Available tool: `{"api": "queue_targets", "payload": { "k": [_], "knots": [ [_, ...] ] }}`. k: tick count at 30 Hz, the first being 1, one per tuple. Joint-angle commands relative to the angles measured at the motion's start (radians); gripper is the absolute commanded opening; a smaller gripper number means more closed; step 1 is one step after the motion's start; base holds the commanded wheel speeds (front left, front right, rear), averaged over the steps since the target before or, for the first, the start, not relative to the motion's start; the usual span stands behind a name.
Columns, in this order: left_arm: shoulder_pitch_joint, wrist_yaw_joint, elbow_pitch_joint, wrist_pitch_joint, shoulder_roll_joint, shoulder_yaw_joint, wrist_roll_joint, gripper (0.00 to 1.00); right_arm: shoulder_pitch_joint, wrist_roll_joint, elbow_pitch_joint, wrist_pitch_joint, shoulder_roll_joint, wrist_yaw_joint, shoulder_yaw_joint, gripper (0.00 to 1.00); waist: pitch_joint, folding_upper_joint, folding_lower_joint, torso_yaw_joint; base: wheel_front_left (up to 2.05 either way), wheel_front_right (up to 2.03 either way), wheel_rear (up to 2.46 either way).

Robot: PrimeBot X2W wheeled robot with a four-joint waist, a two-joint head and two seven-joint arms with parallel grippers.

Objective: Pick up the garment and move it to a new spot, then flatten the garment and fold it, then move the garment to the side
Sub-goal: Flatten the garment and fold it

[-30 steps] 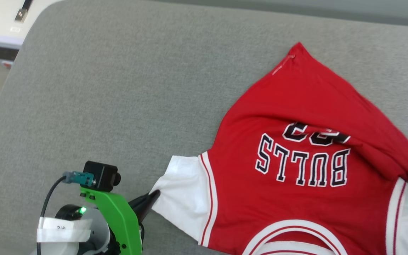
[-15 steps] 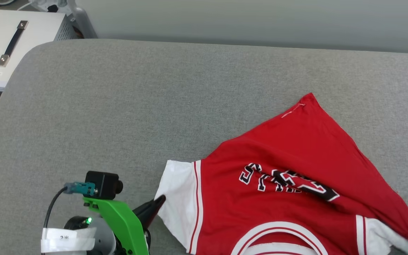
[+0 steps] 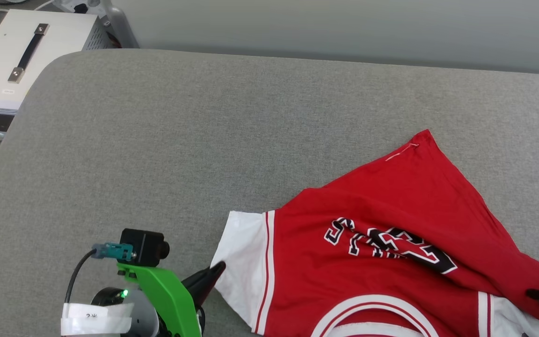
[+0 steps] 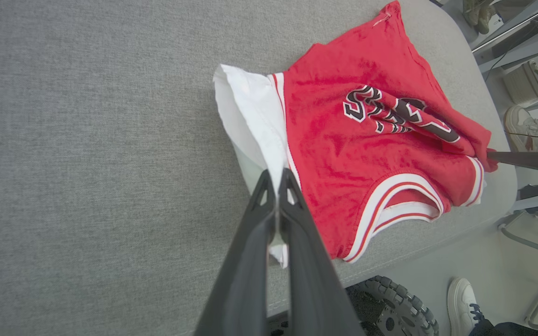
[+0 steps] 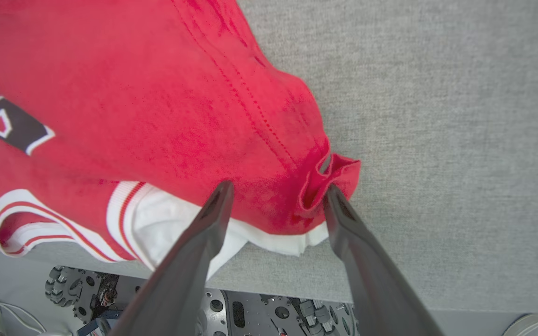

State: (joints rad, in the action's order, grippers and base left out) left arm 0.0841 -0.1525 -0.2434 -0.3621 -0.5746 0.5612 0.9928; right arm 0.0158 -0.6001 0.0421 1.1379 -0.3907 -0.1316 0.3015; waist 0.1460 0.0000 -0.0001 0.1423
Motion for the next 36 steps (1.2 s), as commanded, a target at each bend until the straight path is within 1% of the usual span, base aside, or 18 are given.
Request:
{"api": "queue_targets", "payload": {
  "k": [1, 4, 7, 9, 12, 19, 23, 24, 28, 32, 36],
  "knots": [
    [0.007, 0.005, -0.007, 0.003, 0.004, -0.001, -0.003, 0.0, -0.032, -0.013, 0.028, 0.024, -0.004, 0.001, -0.008, 1.0, 0.011, 0.0, 0.0001, 0.013, 0.0, 0.0, 0.0],
    [0.013, 0.013, -0.021, 0.012, 0.01, -0.009, 0.006, 0.0, -0.098, -0.031, 0.103, 0.085, -0.006, 0.001, -0.027, 1.0, 0.041, 0.0, 0.0001, 0.03, 0.0, 0.0, 0.0],
    [0.027, 0.017, -0.028, 0.012, 0.005, -0.01, -0.003, 0.0, -0.177, -0.027, 0.159, 0.145, -0.002, 0.001, -0.054, 1.0, 0.079, 0.0, 0.0001, 0.053, 0.0, 0.0, 0.0],
    [0.042, 0.018, -0.033, 0.013, 0.003, -0.009, -0.015, 0.0, -0.241, -0.016, 0.177, 0.183, 0.006, 0.001, -0.068, 1.0, 0.111, 0.0, 0.0001, 0.073, 0.0, 0.0, 0.0],
    [0.069, 0.022, -0.041, 0.015, 0.011, 0.001, -0.037, 0.0, -0.344, 0.018, 0.167, 0.225, 0.005, 0.001, -0.102, 1.0, 0.156, 0.0, 0.0001, 0.103, 0.0, 0.0, 0.0],
    [0.12, 0.043, -0.04, 0.018, 0.041, 0.025, -0.057, 0.0, -0.542, 0.108, 0.058, 0.266, -0.007, 0.001, -0.16, 1.0, 0.242, 0.0, 0.0001, 0.176, 0.0, 0.0, 0.0],
    [0.143, 0.061, -0.04, 0.024, 0.066, 0.035, -0.053, 0.0, -0.626, 0.154, -0.017, 0.271, -0.032, 0.001, -0.197, 1.0, 0.279, 0.0, 0.0001, 0.211, 0.0, 0.0, 0.0],
    [0.159, 0.066, -0.033, 0.025, 0.075, 0.044, -0.063, 0.0, -0.669, 0.179, -0.065, 0.266, -0.048, 0.001, -0.215, 1.0, 0.298, 0.0, 0.0001, 0.232, 0.0, 0.0, 0.0],
    [0.172, 0.074, -0.022, 0.034, 0.093, 0.051, -0.063, 0.0, -0.704, 0.201, -0.119, 0.255, -0.074, 0.001, -0.254, 1.0, 0.315, 0.0, 0.0001, 0.252, 0.0, 0.0, 0.0],
    [0.178, 0.084, -0.014, 0.041, 0.106, 0.057, -0.06, 0.0, -0.701, 0.211, -0.16, 0.243, -0.117, 0.001, -0.3, 1.0, 0.327, 0.0, 0.0001, 0.267, 0.0, 0.0, 0.0],
    [0.181, 0.09, -0.003, 0.046, 0.111, 0.059, -0.058, 0.0, -0.681, 0.203, -0.199, 0.238, -0.13, 0.001, -0.318, 1.0, 0.336, 0.0, 0.0001, 0.275, 0.0, 0.0, 0.0]
  ]
}}
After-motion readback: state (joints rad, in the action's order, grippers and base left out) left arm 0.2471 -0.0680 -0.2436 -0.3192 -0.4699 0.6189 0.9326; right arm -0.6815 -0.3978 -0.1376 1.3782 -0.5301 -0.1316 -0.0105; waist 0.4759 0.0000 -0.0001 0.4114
